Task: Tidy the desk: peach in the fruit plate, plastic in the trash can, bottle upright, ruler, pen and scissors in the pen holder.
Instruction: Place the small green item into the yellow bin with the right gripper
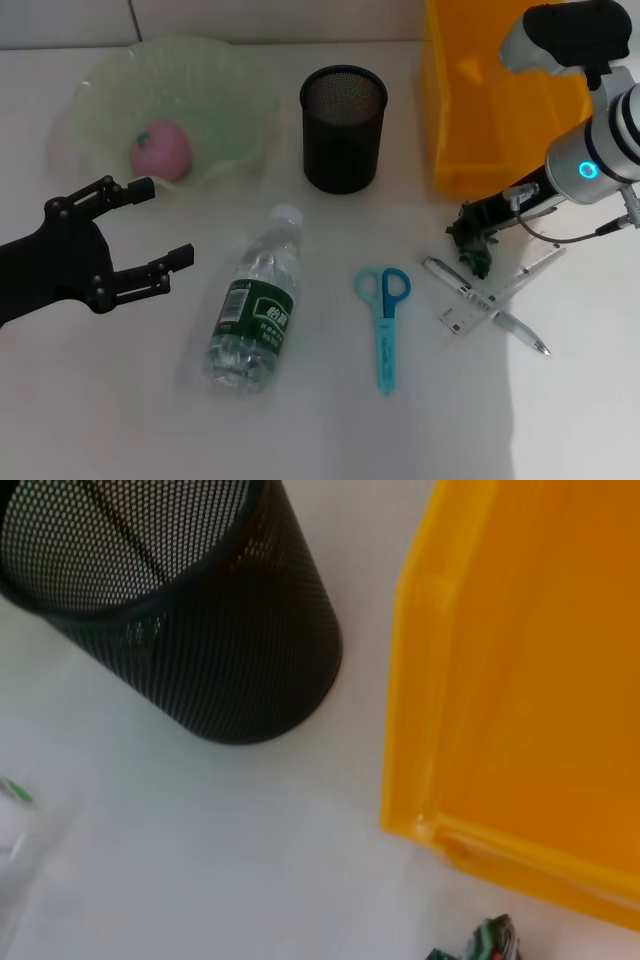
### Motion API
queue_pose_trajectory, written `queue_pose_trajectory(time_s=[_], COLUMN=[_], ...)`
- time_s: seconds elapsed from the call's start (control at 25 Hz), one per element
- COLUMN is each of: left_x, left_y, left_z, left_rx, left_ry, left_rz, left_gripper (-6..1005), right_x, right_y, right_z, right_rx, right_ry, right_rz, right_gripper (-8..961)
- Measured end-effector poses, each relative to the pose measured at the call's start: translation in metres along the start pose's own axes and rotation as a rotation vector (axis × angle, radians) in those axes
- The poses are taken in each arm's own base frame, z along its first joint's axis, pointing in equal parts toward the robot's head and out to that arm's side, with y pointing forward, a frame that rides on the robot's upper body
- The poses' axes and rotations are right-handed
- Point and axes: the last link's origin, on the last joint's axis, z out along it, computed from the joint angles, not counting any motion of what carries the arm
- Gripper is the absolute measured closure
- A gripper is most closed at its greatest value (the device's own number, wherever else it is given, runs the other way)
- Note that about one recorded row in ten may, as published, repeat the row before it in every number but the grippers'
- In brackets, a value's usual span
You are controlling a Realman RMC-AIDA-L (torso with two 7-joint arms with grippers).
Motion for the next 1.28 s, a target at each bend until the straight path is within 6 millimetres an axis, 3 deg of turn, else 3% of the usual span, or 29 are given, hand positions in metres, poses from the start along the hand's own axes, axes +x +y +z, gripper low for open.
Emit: queue_pose_trajectory(time_s=[0.4, 0.64, 0.92, 1.12, 1.28], left_x=[0.000, 0.001, 0.001, 0.001, 0.001], left_y=[0.000, 0.000, 0.000, -0.001, -0.001], left_z=[-0.001, -0.001, -0.001, -0.001, 0.000], left_rx=[0.004, 0.004, 0.004, 0.003, 0.003], left_ry=[0.002, 0.005, 0.005, 0.005, 0.006], left_rz=[0.000, 0.000, 0.000, 0.001, 0.002], left_gripper=[185, 187, 190, 192, 193], right_x=[0.002, 0.002, -0.011, -0.031, -0.053], right_y=[0.002, 0.006, 0.017, 0.007, -0.007], right_z=[-0.003, -0.025, -0.077, -0.109, -0.110], right_rx=[0.000, -0.010, -0.031, 0.011, 0.057], right_ry=[0.008, -0.028, -0.185, -0.373, -0.491], right_rz=[-0.030, -0.055, -0.102, -0.093, -0.115], right_gripper=[793, 823, 834, 836, 836])
